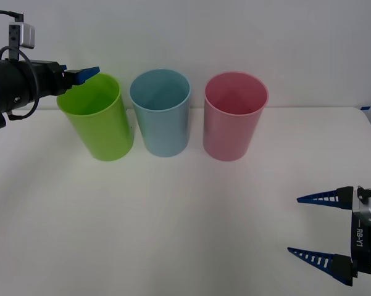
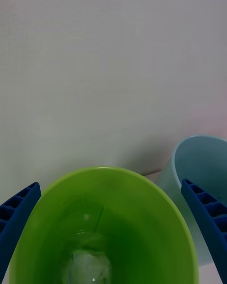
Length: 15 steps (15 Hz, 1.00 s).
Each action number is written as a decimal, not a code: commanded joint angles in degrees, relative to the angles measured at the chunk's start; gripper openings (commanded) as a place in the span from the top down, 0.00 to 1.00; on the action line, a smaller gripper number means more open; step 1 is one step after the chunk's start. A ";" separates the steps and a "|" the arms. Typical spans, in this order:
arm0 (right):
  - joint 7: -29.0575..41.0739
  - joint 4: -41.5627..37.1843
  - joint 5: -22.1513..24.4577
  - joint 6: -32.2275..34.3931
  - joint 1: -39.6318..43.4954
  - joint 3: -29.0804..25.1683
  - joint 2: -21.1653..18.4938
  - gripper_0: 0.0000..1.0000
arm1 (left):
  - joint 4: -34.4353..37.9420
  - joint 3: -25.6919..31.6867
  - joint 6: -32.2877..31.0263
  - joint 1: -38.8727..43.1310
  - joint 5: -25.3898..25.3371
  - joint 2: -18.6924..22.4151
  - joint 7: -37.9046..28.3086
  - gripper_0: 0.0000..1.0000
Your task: Put cans in the blue bin and PET bottles in the pink bin and trash in the green bin.
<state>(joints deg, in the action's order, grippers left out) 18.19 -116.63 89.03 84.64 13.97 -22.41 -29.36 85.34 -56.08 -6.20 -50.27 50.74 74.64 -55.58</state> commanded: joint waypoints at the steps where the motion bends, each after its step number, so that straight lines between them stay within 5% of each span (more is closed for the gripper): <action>1: 0.00 0.00 0.00 0.00 0.00 0.00 0.00 0.00 | 0.00 0.00 -0.04 0.00 -0.02 -0.02 -0.23 0.00; 8: 0.00 0.00 0.00 0.00 0.00 0.00 0.00 0.00 | 1.05 0.27 1.28 -0.18 -0.46 -0.02 -0.14 0.00; 15: 0.00 0.00 0.00 0.00 0.00 0.00 0.00 0.00 | 1.85 7.12 0.22 0.00 -3.45 -0.02 1.17 0.00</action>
<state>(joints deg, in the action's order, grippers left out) 18.19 -116.63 89.03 84.64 13.97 -22.41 -29.36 87.17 -49.86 -5.33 -50.35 47.75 74.62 -54.49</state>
